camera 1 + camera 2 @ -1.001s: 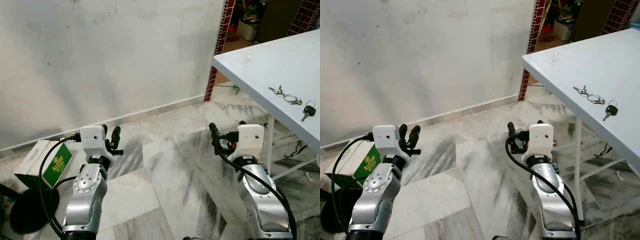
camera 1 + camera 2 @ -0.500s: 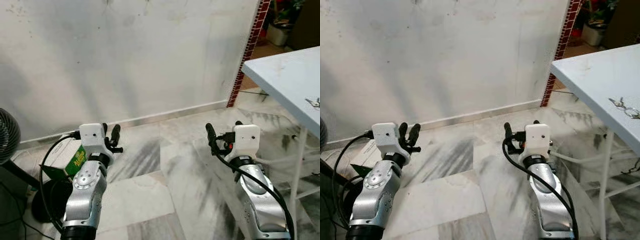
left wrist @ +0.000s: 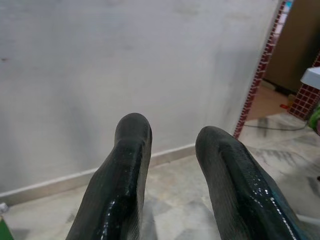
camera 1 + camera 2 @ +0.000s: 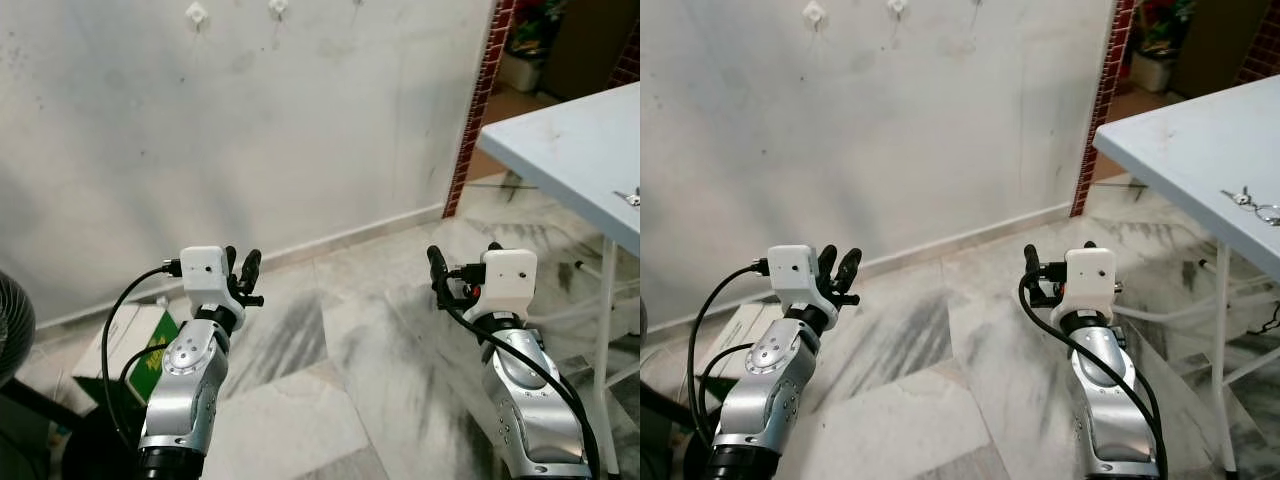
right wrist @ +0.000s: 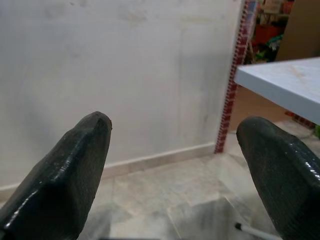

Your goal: Hang keys on a hook

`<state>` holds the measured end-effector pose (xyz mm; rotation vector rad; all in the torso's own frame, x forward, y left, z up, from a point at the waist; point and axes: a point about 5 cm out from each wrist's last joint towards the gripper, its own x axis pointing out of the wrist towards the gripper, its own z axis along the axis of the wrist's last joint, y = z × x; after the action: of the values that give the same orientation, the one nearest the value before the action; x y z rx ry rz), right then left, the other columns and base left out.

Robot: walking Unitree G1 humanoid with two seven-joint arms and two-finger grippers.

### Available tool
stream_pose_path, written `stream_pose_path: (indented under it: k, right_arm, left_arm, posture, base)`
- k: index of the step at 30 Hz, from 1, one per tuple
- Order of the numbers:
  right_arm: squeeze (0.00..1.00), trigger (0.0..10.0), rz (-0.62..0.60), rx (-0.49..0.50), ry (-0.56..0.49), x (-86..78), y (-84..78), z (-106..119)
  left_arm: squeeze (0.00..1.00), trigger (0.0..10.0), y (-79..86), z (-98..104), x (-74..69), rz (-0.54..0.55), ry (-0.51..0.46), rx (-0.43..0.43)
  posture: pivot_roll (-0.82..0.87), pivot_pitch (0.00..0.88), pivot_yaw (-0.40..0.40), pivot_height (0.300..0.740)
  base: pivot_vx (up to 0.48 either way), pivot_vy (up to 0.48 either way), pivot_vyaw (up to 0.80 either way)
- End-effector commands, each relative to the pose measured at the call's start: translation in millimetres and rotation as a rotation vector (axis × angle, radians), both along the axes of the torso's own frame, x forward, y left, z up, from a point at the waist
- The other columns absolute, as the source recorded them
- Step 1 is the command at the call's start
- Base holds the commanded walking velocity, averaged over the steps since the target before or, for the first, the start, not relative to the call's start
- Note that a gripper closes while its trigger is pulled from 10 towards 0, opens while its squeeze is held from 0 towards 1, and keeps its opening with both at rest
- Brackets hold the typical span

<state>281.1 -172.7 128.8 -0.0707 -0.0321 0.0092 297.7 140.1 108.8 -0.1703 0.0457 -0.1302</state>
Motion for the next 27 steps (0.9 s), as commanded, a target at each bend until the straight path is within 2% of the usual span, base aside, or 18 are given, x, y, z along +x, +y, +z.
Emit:
stream_pose_path:
  k: [1,4,18,27]
  right_arm:
    - [0.00,10.0,0.032,0.014,-0.008,0.9,9.7,1.5]
    - [0.00,10.0,0.029,0.012,-0.007,0.7,8.6,1.0]
    - [0.00,10.0,0.018,0.020,0.008,3.8,5.8,0.2]
    - [0.00,10.0,0.011,0.023,0.033,0.2,6.4,-4.1]
  left_arm:
    - [0.00,10.0,13.4,-3.3,-1.3,0.033,0.013,0.023]
    - [0.00,10.0,14.1,-3.7,-1.0,0.032,0.013,0.021]
    - [0.00,10.0,16.8,-5.8,0.9,0.051,0.028,0.024]
    - [0.00,10.0,16.6,-5.6,-0.5,0.052,0.029,0.019]
  posture:
    - [-0.12,0.065,0.095,0.740]
    - [-0.12,0.065,0.096,0.740]
    - [-0.12,0.071,0.099,0.740]
    - [-0.12,0.100,0.108,0.740]
  base:
    - [0.349,0.000,0.00]
    - [0.337,0.000,0.00]
    - [0.000,0.000,0.00]
    - [0.000,0.000,-0.76]
